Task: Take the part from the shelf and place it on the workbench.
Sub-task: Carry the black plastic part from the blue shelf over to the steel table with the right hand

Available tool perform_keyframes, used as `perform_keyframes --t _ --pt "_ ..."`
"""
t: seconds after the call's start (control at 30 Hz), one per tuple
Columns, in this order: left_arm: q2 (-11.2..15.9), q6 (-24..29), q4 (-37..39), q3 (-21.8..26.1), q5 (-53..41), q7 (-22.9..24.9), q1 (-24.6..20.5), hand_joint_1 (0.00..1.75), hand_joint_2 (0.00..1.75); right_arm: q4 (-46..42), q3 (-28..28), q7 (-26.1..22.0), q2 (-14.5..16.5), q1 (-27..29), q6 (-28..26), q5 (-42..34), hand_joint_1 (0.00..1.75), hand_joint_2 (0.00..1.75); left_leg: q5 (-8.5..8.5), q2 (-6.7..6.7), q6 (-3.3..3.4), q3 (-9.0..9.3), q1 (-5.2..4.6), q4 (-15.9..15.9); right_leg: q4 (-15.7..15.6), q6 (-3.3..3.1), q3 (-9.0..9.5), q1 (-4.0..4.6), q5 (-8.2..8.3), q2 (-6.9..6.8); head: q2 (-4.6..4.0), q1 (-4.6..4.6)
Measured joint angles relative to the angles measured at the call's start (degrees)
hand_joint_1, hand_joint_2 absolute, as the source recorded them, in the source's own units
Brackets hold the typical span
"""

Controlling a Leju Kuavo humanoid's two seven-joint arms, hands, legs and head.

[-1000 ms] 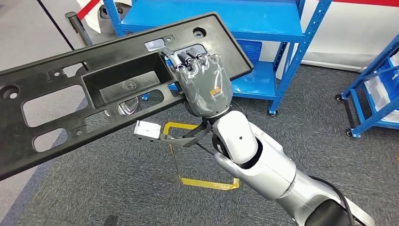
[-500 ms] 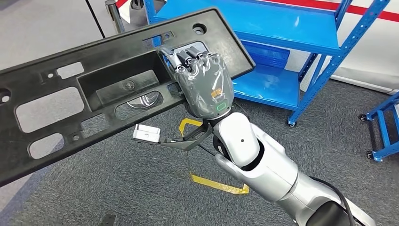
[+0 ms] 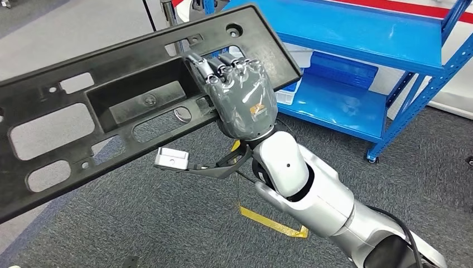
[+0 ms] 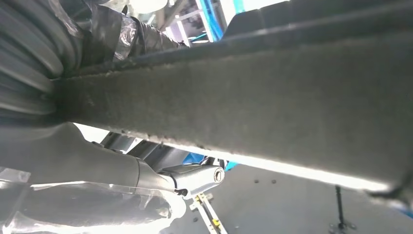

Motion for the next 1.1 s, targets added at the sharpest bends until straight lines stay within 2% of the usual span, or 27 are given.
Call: perform_keyframes --t 0.03,0.07,0.1,0.13,0.17,0.2,0.27,0.3,0.33,0.37,0.4,0.47,0.53,0.57,0.6,0.63,0.67,0.7,0.77,0.8,0.83,0.9,0.93,0.97,1.03,1.07,1.1 --pt "0.01 -0.15 0.00 0.00 0.28 -0.27 -0.08 0.00 1.75 -0.36 0.01 0.00 -0.01 0.03 0.23 0.02 1.75 1.75 -1.82 0.90 -0.24 -1.50 0.06 3.66 -0.01 -0.11 -0.05 0.10 0.03 -0.71 0.00 -0.21" --pt "0.02 -0.26 0.00 0.00 0.57 -0.57 -0.13 0.00 1.75 -0.68 0.02 -0.01 -0.01 0.12 0.52 0.04 1.75 1.75 -3.12 1.23 -0.38 -2.79 0.14 6.86 0.00 -0.15 -0.09 0.19 0.03 -1.47 0.00 -0.21" --pt "0.03 -0.33 0.00 0.00 0.81 -0.88 -0.12 0.00 1.75 -0.97 0.03 -0.01 -0.02 0.22 0.84 0.05 1.75 1.75 -3.54 1.34 -0.42 -3.38 0.16 8.60 0.00 -0.16 -0.11 0.25 0.02 -2.22 0.00 -0.22" --pt "0.03 -0.37 0.00 0.00 0.98 -1.18 -0.10 0.00 1.75 -1.24 0.05 -0.01 -0.03 0.28 1.11 0.04 1.75 1.75 -2.95 1.43 -0.35 -2.95 0.15 8.24 0.00 -0.17 -0.12 0.31 0.00 -2.97 0.00 -0.22" --pt "0.05 -0.37 0.00 0.00 1.10 -1.44 -0.10 0.00 1.75 -1.50 0.06 -0.01 -0.04 0.31 1.27 -0.05 1.75 1.75 -1.59 1.67 -0.16 -1.47 0.11 5.81 0.00 -0.17 -0.11 0.39 -0.02 -3.70 0.00 -0.22" --pt "0.08 -0.37 0.00 0.00 1.15 -1.68 -0.10 0.00 1.75 -1.73 0.07 -0.05 -0.04 0.26 1.28 -0.25 1.75 1.75 0.03 2.49 0.18 0.76 -0.03 1.94 -0.01 -0.14 -0.07 0.48 -0.06 -4.35 0.00 -0.21" --pt "0.20 -0.37 0.00 0.00 1.29 -2.08 -0.24 0.00 1.75 -2.07 0.06 -0.35 -0.04 0.07 1.06 -1.01 1.75 1.75 1.87 4.74 1.11 4.34 -0.73 -4.67 -0.04 0.09 -0.03 0.80 -0.15 -5.45 0.00 -0.19" --pt "0.25 -0.36 0.00 0.00 1.38 -2.23 -0.31 0.00 1.75 -2.14 0.06 -0.56 -0.04 -0.01 0.94 -1.39 1.75 1.75 2.08 5.39 1.55 5.05 -1.06 -6.22 -0.08 0.30 -0.02 0.93 -0.18 -5.96 0.00 -0.19" --pt "0.29 -0.36 0.00 0.00 1.44 -2.33 -0.31 0.00 1.75 -2.16 0.06 -0.74 -0.04 -0.05 0.84 -1.61 1.75 1.75 2.01 5.30 1.88 5.05 -1.29 -6.58 -0.19 0.55 0.02 1.04 -0.17 -6.47 0.00 -0.17" --pt "0.34 -0.35 0.00 0.00 1.45 -2.37 -0.26 0.00 1.75 -2.16 0.06 -0.85 -0.04 -0.07 0.79 -1.59 1.75 1.75 2.24 4.59 2.22 5.01 -1.30 -6.82 -0.35 0.84 0.16 1.07 -0.16 -6.98 0.00 -0.16" --pt "0.36 -0.36 0.00 0.00 1.40 -2.35 -0.12 0.00 1.75 -2.16 0.06 -0.90 -0.05 -0.08 0.77 -1.40 1.75 1.75 2.50 4.01 2.49 5.11 -1.13 -7.19 -0.31 1.15 0.23 1.03 -0.33 -6.96 0.00 -0.15" --pt "0.38 -0.43 0.00 0.00 1.16 -2.33 -0.02 0.00 1.75 -2.16 0.06 -0.90 -0.09 -0.19 0.66 -0.93 1.75 1.75 3.10 2.95 3.16 5.45 -0.76 -8.06 1.95 1.58 -0.63 0.90 -2.16 -4.87 0.00 0.00" --pt "0.36 -0.54 0.00 -0.01 0.98 -2.39 -0.17 0.00 1.75 -2.16 0.07 -0.89 -0.21 -0.17 0.46 -0.79 1.75 1.75 3.40 1.79 3.59 5.43 -0.59 -8.32 8.45 1.70 -3.55 0.76 -5.67 -2.08 0.00 0.22" --pt "0.36 -0.59 0.00 -0.02 0.99 -2.42 -0.25 0.00 1.75 -2.15 0.07 -0.89 -0.31 -0.07 0.37 -0.79 1.75 1.75 3.45 1.13 3.69 5.35 -0.60 -8.26 11.96 1.73 -5.18 0.73 -7.01 -1.47 0.00 0.33" --pt "0.36 -0.61 0.00 -0.03 1.00 -2.44 -0.25 0.00 1.75 -2.15 0.07 -0.89 -0.43 0.05 0.34 -0.79 1.75 1.75 3.46 0.37 3.69 5.30 -0.60 -8.16 14.16 1.79 -6.26 0.70 -7.39 -1.20 0.00 0.33" --pt "0.36 -0.63 0.00 -0.04 1.01 -2.45 -0.20 0.00 1.75 -2.14 0.07 -0.89 -0.52 0.13 0.33 -0.79 1.75 1.75 3.43 -0.41 3.66 5.26 -0.58 -7.99 14.42 1.86 -6.46 0.63 -6.70 -1.07 0.00 0.33" --pt "0.36 -0.66 0.00 -0.04 1.02 -2.45 -0.15 0.00 1.75 -2.14 0.07 -0.89 -0.57 0.15 0.31 -0.79 1.75 1.75 3.35 -1.19 3.55 5.21 -0.55 -7.71 12.48 1.91 -5.64 0.51 -4.99 -0.86 0.00 0.34" --pt "0.36 -0.67 0.00 -0.05 1.02 -2.45 -0.12 0.00 1.75 -2.14 0.07 -0.89 -0.61 0.13 0.30 -0.79 1.75 1.75 3.19 -1.97 3.38 5.10 -0.48 -7.32 9.01 1.98 -4.10 0.30 -2.84 -0.10 0.00 0.34" --pt "0.36 -0.71 0.00 -0.07 1.10 -2.55 -0.24 0.00 1.75 -2.16 0.06 -0.90 -0.66 0.09 0.19 -0.79 1.75 1.75 2.83 -3.41 2.83 4.34 -0.44 -6.24 3.01 2.04 -1.47 -0.17 -0.50 2.71 0.00 0.31" --pt "0.37 -0.76 0.00 -0.08 1.29 -2.70 -0.31 0.00 1.75 -2.17 0.05 -0.90 -0.71 0.09 0.11 -0.79 1.75 1.75 2.81 -4.02 2.49 3.83 -0.34 -5.82 1.58 1.99 -0.92 -0.25 -0.29 3.78 0.00 0.29" --pt "0.40 -0.87 0.00 -0.09 1.61 -2.94 -0.32 0.00 1.75 -2.18 0.05 -0.90 -0.75 0.10 0.04 -0.74 1.75 1.75 2.91 -4.65 2.14 3.37 -0.23 -5.62 1.30 1.86 -0.87 -0.19 -0.56 4.15 0.00 0.30" --pt "0.45 -1.30 0.00 -0.09 2.30 -3.55 0.00 0.00 1.75 -2.20 0.05 -0.90 -0.81 0.03 0.03 -0.21 1.75 1.75 3.18 -5.53 1.52 2.79 0.09 -5.60 1.03 1.36 -0.85 -0.10 -0.32 2.98 0.00 0.34" --pt "0.44 -1.60 0.00 -0.09 2.54 -3.87 0.18 0.00 1.75 -2.24 0.06 -0.93 -0.81 -0.05 0.07 0.20 1.75 1.75 2.91 -4.90 1.26 2.42 0.05 -5.12 0.87 1.05 -0.76 -0.17 -0.21 2.32 0.00 0.20" --pt "0.39 -1.88 0.00 -0.09 2.67 -4.15 0.20 0.00 1.75 -2.29 0.07 -0.96 -0.80 -0.15 0.11 0.64 1.75 1.75 2.08 -3.58 0.98 1.63 -0.01 -3.65 0.70 0.76 -0.67 -0.25 -0.11 1.58 0.00 -0.05" --pt "0.36 -2.25 0.00 -0.09 2.81 -4.63 -0.03 0.00 1.75 -2.43 0.09 -1.03 -0.81 -0.24 0.22 1.11 1.75 1.75 -0.89 -0.20 0.41 -1.31 -0.08 2.44 0.53 0.33 -0.54 -0.11 -0.13 0.04 0.00 -0.52" --pt "0.39 -2.32 0.00 -0.09 2.83 -4.79 -0.15 0.00 1.75 -2.47 0.09 -1.04 -0.83 -0.23 0.28 1.20 1.75 1.75 -2.32 0.71 0.19 -3.10 0.00 6.07 0.53 0.20 -0.52 0.01 -0.20 -0.78 0.00 -0.60" --pt "0.42 -2.37 0.00 -0.09 2.84 -4.90 -0.15 0.00 1.75 -2.50 0.09 -1.05 -0.85 -0.17 0.32 1.22 1.75 1.75 -3.03 1.15 0.07 -4.38 0.08 8.66 0.54 0.12 -0.50 0.10 -0.27 -1.55 0.00 -0.60"
